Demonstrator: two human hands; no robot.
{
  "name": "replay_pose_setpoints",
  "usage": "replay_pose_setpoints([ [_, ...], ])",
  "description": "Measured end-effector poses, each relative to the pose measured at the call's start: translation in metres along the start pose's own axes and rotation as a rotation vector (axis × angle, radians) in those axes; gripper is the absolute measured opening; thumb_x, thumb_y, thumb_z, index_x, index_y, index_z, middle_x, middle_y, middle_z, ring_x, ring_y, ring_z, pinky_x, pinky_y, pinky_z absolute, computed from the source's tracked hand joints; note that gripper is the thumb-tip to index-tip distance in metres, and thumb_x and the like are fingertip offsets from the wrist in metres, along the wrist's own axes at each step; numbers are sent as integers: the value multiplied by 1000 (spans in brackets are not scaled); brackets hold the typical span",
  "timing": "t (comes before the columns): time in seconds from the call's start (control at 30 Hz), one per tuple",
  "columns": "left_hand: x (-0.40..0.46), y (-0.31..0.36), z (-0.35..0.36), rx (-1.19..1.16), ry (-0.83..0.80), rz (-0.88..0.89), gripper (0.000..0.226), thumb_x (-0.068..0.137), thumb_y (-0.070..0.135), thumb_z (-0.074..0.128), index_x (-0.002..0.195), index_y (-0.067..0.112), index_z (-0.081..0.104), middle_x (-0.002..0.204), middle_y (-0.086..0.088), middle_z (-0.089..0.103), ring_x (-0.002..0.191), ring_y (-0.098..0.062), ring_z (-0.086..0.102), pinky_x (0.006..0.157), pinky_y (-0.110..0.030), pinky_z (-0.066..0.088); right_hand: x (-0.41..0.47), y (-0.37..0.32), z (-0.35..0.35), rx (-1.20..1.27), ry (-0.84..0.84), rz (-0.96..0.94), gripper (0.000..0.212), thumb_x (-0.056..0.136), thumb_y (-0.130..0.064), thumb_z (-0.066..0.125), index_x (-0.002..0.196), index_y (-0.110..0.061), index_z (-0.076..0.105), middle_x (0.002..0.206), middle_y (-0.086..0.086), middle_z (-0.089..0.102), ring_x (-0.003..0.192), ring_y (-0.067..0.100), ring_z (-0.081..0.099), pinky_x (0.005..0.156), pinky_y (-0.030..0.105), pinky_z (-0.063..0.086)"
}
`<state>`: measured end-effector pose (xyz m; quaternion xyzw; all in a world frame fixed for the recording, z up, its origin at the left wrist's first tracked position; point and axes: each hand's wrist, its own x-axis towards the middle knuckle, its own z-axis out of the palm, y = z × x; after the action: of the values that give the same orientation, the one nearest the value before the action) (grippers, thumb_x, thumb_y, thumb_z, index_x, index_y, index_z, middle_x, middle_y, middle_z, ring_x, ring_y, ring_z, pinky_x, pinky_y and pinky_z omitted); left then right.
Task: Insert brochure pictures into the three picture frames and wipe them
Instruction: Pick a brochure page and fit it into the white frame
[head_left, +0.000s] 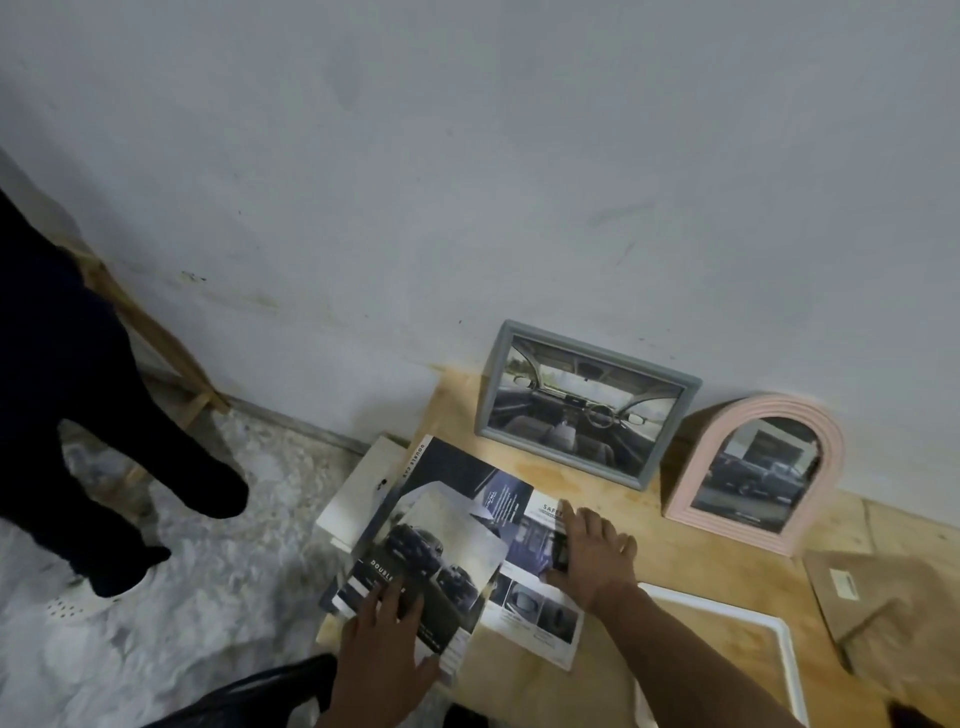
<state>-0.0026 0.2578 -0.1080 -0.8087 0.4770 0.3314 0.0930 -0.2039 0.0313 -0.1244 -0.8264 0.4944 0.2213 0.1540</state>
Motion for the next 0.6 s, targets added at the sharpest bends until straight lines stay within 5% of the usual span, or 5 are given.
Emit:
replay_pose_setpoints([
  [0.13, 1, 1, -4, 23, -6, -1, 81, 90, 68, 48, 160, 33, 25, 170, 1, 4, 156, -32, 8, 121, -49, 29, -6, -5, -5, 32, 60, 37, 104, 84, -64, 67, 161, -31, 6, 154, 7, 35, 142, 32, 36, 117, 59, 22],
  [0.27, 4, 3, -9, 11, 16, -14, 71, 89, 65, 50, 151, 32, 42, 166, -4, 15, 152, -35, 18, 118, -51, 35, -14, 1, -6, 252, 39, 54, 84, 83, -50, 73, 153, -33, 30, 140, 1, 58, 123, 24, 59, 101, 41, 49],
  [0.47, 10, 19, -10, -19, 236, 8, 47, 81, 59, 55, 113, 29, 70, 148, -5, 45, 136, -31, 43, 106, -49, 47, -50, 50, -34, 736, -43, 105, 45, 75, -24, 86, 111, -18, 59, 101, -1, 72, 85, 16, 66, 76, 30, 56],
  [0.53, 14, 39, -8, -147, 382, 105, 43, 79, 67, 56, 97, 31, 72, 128, -3, 61, 122, -29, 55, 97, -46, 53, -72, 71, -43, 1001, -6, 176, 43, 75, -18, 89, 109, -10, 64, 93, 3, 76, 76, 18, 72, 62, 27, 55],
  [0.6, 19, 73, -13, -517, 333, 108, 68, 74, 90, 46, 95, 29, 70, 104, 4, 65, 102, -21, 61, 87, -36, 53, -96, 90, -47, 1234, -2, 237, 43, 76, -24, 89, 111, -11, 66, 92, 7, 79, 80, 26, 77, 64, 32, 57],
])
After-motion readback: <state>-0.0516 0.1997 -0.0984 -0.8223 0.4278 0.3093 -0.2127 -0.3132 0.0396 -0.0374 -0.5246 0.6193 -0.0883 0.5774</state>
